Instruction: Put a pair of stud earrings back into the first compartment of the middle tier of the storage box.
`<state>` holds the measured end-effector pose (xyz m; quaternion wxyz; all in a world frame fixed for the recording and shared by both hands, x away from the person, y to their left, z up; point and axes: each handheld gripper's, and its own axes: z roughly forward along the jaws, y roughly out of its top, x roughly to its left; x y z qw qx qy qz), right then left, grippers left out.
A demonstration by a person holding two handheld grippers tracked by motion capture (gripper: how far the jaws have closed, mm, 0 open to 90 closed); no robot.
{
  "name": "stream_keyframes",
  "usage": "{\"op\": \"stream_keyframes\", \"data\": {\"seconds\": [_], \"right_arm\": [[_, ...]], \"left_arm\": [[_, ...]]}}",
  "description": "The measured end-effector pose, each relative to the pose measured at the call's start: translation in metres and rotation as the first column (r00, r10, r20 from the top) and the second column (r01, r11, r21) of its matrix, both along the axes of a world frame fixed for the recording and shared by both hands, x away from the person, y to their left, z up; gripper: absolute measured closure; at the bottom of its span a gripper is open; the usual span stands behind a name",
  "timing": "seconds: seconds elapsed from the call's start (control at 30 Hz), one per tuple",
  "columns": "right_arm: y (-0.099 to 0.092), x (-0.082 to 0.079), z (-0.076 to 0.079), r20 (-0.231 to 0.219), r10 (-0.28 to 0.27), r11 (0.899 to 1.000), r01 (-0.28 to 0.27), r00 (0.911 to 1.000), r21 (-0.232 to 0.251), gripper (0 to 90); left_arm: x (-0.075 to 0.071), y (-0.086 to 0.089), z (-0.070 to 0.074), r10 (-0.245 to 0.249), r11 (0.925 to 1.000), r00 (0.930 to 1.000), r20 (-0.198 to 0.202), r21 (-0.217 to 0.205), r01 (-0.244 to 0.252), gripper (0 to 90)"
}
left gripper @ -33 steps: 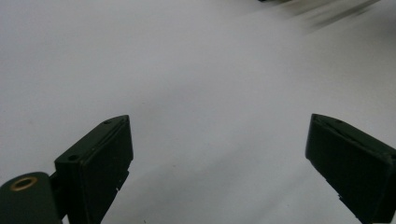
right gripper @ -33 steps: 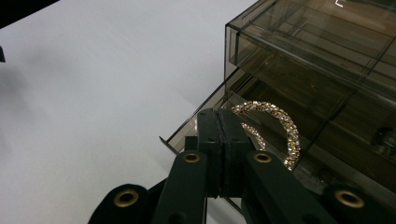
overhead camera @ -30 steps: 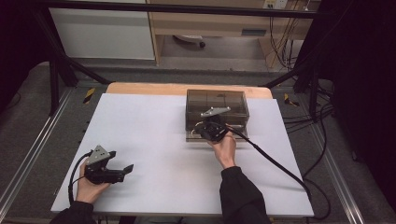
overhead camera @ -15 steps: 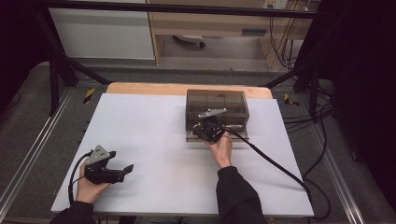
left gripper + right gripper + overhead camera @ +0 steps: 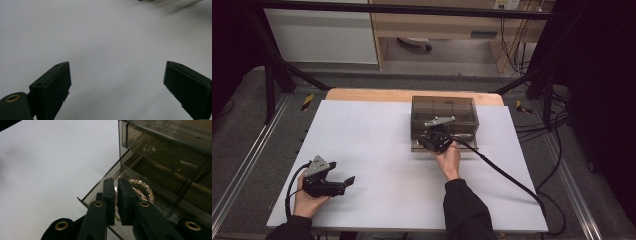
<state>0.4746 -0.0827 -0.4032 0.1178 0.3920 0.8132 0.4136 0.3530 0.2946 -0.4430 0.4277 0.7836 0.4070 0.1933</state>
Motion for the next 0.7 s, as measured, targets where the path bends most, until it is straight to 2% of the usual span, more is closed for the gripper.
{"op": "stream_keyframes", "data": {"seconds": [0.2, 0.33, 0.7], "right_arm": [[-0.002, -0.010, 0.011, 0.039, 0.020, 1.000, -0.020, 0.9991, 0.008, 73.5], [-0.006, -0.017, 0.019, 0.063, 0.018, 1.000, -0.019, 0.9978, 0.012, 59.9], [-0.032, -0.036, 0.024, 0.065, -0.004, 0.999, 0.001, 0.9979, 0.054, 33.0]], "left_arm": [[0.000, 0.000, 0.000, 0.000, 1.0000, 1.0000, 0.000, 0.000, 0.000, 7.3], [0.000, 0.000, 0.000, 0.000, 1.0000, 1.0000, 0.000, 0.000, 0.000, 7.3], [0.000, 0.000, -0.001, -0.001, 1.0000, 1.0000, -0.003, 0.004, 0.001, 7.3]]}}
